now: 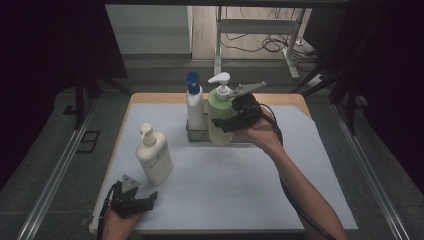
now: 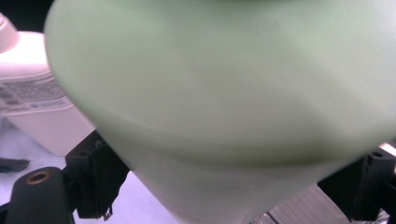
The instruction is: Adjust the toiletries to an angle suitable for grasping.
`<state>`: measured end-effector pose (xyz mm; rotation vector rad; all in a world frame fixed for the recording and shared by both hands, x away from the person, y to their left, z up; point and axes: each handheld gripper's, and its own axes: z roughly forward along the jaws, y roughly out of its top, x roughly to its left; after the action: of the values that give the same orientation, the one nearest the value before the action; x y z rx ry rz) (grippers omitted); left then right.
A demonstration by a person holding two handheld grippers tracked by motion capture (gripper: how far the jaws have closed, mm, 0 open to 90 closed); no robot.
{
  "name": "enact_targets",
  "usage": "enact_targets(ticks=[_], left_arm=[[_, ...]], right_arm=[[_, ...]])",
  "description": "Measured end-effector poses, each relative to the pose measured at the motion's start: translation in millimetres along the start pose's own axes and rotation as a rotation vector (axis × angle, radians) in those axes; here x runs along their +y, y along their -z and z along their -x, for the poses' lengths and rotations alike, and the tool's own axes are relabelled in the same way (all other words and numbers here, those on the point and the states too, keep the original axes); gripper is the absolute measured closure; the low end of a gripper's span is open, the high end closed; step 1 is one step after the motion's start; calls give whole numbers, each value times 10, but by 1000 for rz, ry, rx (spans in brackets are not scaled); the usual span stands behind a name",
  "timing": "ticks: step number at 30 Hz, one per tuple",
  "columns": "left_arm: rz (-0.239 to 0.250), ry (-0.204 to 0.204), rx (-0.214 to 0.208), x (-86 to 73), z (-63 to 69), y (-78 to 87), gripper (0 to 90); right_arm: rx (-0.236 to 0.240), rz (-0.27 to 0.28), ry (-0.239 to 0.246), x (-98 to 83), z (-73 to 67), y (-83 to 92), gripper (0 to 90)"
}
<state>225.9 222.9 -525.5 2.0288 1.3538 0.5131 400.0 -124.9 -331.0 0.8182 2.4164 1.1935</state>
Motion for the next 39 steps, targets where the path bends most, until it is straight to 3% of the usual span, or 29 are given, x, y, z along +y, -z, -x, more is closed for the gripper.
enact_targets(ticks=[10, 27, 39], left_arm=[[-1, 0, -1, 1, -1, 0, 125], [-3, 3, -2, 0, 1, 1, 125], [-3, 2, -3, 1, 1, 1, 125]], right_arm=[[-49, 11, -11, 87, 114, -69, 123], [-117, 32, -71, 131, 303, -234, 124], [-157, 25, -73, 119, 395, -390, 124]])
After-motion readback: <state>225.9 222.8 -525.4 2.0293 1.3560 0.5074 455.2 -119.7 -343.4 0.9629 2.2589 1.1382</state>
